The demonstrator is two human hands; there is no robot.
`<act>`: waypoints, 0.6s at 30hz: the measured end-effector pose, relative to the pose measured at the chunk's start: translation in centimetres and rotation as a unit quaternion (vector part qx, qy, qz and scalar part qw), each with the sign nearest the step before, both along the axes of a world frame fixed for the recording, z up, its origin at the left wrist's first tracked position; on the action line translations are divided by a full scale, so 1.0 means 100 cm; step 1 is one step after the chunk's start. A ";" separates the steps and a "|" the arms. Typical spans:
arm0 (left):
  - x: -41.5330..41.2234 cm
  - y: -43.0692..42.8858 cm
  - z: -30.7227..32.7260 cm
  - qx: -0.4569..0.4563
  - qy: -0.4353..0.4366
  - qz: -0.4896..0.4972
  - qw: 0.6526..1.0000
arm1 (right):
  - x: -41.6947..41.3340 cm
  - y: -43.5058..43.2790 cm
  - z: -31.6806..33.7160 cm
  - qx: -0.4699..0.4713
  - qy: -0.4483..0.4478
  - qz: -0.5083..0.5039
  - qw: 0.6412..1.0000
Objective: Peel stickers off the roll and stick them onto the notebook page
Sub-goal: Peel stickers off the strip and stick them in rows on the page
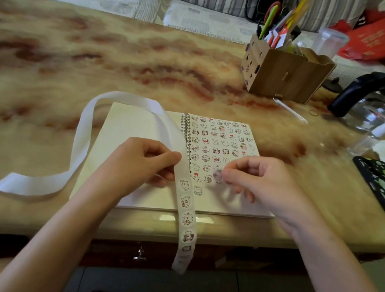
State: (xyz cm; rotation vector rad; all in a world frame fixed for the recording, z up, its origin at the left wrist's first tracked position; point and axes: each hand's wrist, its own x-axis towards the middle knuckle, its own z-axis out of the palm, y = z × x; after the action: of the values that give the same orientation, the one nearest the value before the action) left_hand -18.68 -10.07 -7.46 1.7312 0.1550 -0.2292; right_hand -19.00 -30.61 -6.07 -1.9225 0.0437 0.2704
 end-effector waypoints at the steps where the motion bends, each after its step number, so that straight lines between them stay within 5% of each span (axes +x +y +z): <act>1: 0.000 0.000 0.000 0.000 -0.001 0.000 1.000 | 0.000 0.001 -0.001 -0.005 0.009 0.009 1.000; 10: 0.002 -0.002 -0.002 0.008 -0.004 -0.001 1.000 | 0.002 0.000 -0.003 -0.009 -0.043 0.015 0.999; 18: 0.003 -0.001 -0.004 0.013 -0.006 -0.002 1.000 | 0.002 0.002 -0.008 -0.025 -0.002 0.038 0.999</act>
State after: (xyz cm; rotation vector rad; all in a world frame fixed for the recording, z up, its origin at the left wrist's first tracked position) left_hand -18.41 -10.18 -7.89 1.7579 0.1472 -0.2200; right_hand -18.78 -30.37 -6.88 -1.9777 -0.0242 0.3195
